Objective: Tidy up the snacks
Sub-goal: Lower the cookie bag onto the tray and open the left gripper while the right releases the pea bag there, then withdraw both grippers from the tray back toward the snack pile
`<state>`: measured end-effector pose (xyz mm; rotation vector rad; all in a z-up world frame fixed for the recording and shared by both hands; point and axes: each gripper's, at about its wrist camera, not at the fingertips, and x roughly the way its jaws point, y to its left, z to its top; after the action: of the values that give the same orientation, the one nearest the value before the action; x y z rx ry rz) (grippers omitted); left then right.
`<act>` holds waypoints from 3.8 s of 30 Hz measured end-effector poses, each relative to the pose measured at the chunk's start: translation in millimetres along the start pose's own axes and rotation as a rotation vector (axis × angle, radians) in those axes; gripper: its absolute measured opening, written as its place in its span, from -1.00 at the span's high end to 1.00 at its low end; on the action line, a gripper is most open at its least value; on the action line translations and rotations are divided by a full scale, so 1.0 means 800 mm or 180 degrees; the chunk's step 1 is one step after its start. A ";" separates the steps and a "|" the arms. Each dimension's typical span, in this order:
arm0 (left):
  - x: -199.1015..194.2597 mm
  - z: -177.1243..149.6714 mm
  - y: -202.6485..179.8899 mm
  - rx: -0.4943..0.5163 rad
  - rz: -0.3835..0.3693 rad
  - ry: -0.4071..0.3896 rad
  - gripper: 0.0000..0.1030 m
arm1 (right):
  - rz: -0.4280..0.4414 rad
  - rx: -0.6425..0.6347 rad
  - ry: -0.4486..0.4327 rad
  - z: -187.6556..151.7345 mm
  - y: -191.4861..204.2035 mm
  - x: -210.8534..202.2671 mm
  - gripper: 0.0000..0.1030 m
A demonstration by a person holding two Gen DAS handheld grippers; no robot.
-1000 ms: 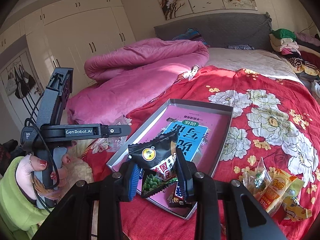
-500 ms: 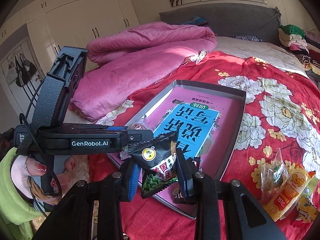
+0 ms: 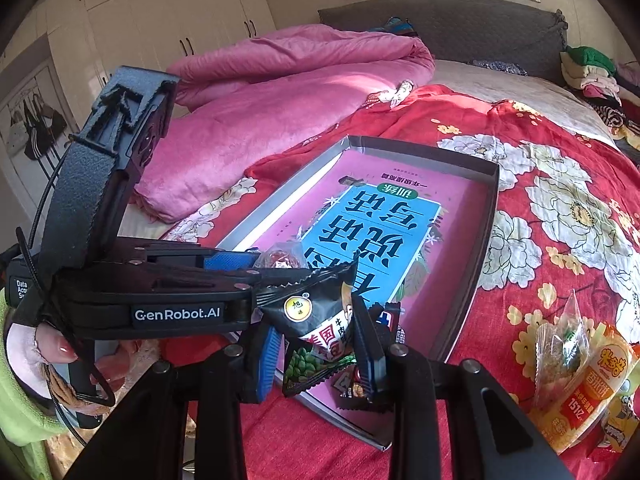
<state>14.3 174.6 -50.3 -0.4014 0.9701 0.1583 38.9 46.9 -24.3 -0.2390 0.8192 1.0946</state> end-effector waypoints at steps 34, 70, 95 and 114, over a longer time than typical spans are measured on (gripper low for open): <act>0.010 0.000 0.007 -0.0001 -0.0040 0.0037 0.22 | -0.0011 -0.0184 0.0128 -0.013 0.003 0.025 0.32; 0.005 0.001 0.000 0.0026 -0.0103 -0.0012 -0.15 | -0.0344 -0.0165 0.0100 -0.022 -0.006 0.001 0.03; -0.036 0.008 -0.009 -0.0093 -0.0142 -0.0362 -0.48 | -0.0414 0.0021 -0.0303 -0.013 -0.020 -0.055 -0.18; -0.063 0.008 -0.048 -0.0006 -0.0132 -0.0451 -0.50 | -0.0728 0.0199 -0.0667 -0.015 -0.060 -0.120 -0.37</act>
<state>3.1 144.2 4.6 -0.4064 0.8218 0.1479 54.7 -48.2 23.8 -0.1578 0.6209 0.8613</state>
